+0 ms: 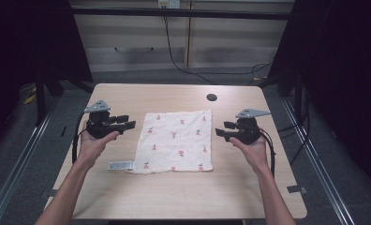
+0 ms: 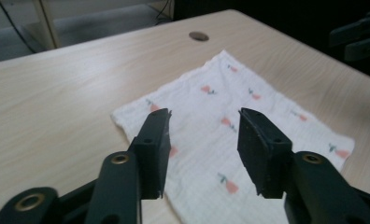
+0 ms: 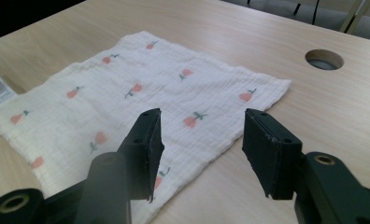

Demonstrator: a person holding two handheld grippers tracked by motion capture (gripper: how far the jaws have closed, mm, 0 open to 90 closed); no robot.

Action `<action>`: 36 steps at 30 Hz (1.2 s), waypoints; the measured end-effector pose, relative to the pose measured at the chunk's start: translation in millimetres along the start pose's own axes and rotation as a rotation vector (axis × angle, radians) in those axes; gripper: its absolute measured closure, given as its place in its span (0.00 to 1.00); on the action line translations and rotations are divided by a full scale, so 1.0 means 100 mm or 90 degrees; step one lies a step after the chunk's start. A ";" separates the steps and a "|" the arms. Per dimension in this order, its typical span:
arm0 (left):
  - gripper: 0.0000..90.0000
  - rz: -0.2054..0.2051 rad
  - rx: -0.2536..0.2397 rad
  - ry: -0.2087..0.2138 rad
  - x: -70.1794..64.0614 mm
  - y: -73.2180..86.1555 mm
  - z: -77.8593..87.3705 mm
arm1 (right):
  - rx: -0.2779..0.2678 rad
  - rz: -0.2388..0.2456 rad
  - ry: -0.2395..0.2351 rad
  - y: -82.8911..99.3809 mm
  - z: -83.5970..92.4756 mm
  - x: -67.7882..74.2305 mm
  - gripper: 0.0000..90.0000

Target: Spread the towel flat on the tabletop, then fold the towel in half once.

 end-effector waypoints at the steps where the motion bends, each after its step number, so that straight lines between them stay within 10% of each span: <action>1: 0.55 0.007 -0.002 0.014 -0.04 0.06 0.04 | 0.000 0.001 -0.005 0.02 0.00 0.04 0.53; 7: 0.47 -0.016 0.009 0.038 -0.18 0.29 0.15 | 0.036 0.014 -0.025 0.18 -0.03 0.26 0.51; 16: 0.53 0.016 0.060 0.024 -0.13 0.69 0.09 | 0.066 0.027 -0.065 0.37 -0.06 0.54 0.59; 36: 0.61 0.000 0.164 0.005 -0.10 1.06 -0.16 | 0.130 0.045 -0.108 0.66 -0.22 0.71 0.66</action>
Point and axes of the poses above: each handheld gripper's, and its own axes: z roughly backward along the jaws, y roughly out of its underside, x roughly to its left, the point moved 2 cm from there along -z, roughly forward along the jaws, and after that the axes turned 13 degrees about z, right-handed, at the moved point
